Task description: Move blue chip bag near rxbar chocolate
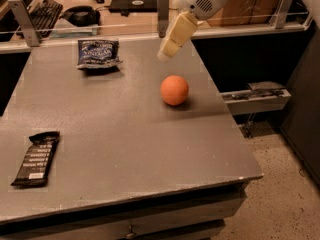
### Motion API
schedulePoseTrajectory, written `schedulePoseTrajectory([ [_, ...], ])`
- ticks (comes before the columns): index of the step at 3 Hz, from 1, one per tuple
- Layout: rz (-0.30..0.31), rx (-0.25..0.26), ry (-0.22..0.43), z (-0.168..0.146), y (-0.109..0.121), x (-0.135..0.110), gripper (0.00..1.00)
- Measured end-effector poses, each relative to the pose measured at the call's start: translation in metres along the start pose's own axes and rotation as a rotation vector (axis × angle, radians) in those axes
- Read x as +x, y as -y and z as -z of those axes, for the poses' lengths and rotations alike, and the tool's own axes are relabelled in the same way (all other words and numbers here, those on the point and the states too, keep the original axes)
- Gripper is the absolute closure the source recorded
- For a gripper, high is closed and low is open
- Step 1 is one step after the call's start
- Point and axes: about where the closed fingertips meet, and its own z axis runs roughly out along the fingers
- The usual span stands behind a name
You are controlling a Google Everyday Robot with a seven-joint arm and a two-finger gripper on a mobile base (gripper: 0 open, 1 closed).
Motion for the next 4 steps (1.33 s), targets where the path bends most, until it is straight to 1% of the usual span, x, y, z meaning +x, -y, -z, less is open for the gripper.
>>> schedulePoseTrajectory([
  [1, -0.035, 0.006, 0.111, -0.077, 0.014, -0.043, 0.0],
  [2, -0.084, 0.048, 0.211, -0.126, 0.032, -0.08, 0.0],
  [3, -0.134, 0.109, 0.238, -0.169, 0.058, -0.098, 0.0],
  [4, -0.19, 0.106, 0.211, -0.225, 0.064, -0.101, 0.0],
])
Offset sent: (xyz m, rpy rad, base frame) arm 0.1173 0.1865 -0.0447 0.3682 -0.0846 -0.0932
